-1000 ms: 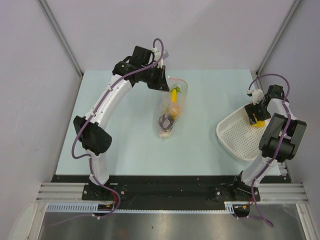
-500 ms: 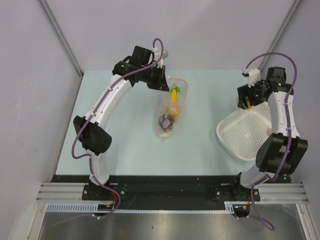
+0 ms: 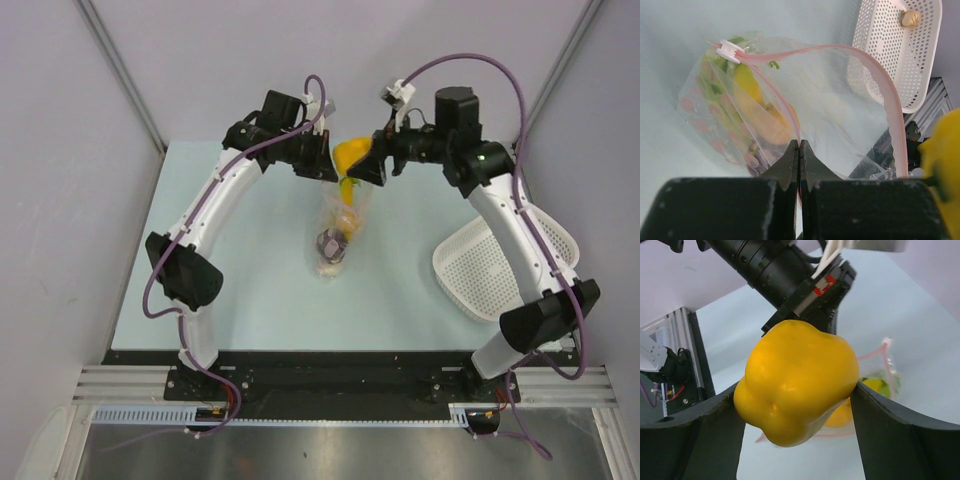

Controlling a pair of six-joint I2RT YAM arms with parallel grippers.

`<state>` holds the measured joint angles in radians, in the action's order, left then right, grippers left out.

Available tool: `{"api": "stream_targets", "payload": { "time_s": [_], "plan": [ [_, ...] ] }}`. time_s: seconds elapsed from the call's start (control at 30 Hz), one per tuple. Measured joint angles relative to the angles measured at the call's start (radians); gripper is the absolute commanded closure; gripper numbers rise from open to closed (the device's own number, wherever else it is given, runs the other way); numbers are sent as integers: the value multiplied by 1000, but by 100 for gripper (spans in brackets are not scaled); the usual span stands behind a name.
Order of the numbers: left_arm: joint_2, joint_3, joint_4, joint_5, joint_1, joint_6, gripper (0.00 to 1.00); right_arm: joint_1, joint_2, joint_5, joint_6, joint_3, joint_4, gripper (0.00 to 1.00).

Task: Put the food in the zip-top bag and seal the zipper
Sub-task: Place the fake fruit in the zipper food storage bag.

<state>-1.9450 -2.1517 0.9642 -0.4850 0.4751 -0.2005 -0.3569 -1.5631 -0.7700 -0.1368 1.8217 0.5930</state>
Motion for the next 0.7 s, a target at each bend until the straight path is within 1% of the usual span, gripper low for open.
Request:
{"api": "stream_targets", "payload": {
  "time_s": [0.1,0.17,0.2,0.23,0.3,0.57,0.63,0.7],
  "plan": [
    [7,13,-5,0,-6,0,100,-69,-58,22,2,0,-6,44],
    [10,19,-2,9,-10,6,100,-94,-86,41,-5,-1,7,36],
    [12,24,-3,4,-15,6,100,-100,-90,50,-8,-4,14,27],
    [15,32,-5,3,-24,6,100,-106,-93,63,-14,-10,18,12],
    [20,45,-11,-1,-34,6,100,-109,-93,82,-22,-16,26,0],
    [34,56,-12,-20,-37,8,100,-95,-76,123,-32,-18,40,0],
    [35,56,-12,-20,-37,8,100,-74,-54,121,-31,-18,43,0],
    [36,56,-12,-20,-37,9,100,-21,-26,113,-34,-18,56,0]
  ]
}}
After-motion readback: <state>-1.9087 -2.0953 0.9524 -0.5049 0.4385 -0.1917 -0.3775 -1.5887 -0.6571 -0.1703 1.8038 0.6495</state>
